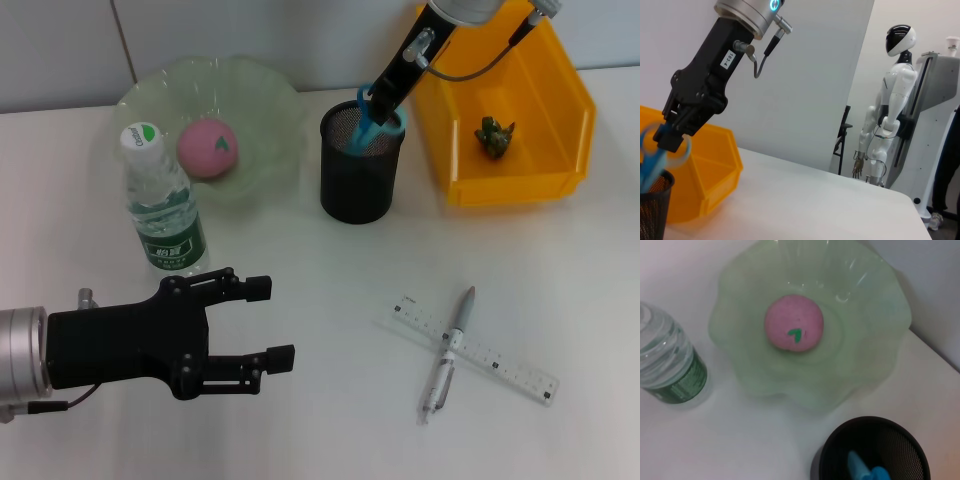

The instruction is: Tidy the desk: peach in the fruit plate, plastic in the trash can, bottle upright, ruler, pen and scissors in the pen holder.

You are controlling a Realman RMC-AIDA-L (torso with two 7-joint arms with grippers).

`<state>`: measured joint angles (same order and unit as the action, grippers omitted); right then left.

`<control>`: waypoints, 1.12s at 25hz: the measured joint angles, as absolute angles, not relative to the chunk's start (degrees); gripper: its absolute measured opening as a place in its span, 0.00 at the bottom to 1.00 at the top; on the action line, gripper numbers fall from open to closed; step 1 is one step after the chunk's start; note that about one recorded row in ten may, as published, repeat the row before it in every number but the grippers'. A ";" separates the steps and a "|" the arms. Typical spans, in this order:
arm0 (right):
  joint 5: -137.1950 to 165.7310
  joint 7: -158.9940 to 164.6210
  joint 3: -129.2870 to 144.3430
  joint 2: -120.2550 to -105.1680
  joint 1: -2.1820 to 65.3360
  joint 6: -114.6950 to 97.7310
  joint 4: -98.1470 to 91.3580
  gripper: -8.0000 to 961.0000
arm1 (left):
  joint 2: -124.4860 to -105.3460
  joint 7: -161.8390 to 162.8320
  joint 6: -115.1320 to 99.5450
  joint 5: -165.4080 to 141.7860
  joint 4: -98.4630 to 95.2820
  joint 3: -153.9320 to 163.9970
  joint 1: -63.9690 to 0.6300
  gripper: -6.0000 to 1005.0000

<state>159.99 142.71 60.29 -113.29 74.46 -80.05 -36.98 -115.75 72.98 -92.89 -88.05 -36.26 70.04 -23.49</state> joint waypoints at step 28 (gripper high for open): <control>159.13 145.21 60.29 -119.17 63.31 -98.52 -67.65 0.71 | -115.67 73.45 -93.59 -88.75 -36.04 70.05 -23.76 0.86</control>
<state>159.13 145.21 60.29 -119.17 63.31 -98.52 -67.65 -115.67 73.45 -93.59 -88.75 -36.04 70.05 -23.76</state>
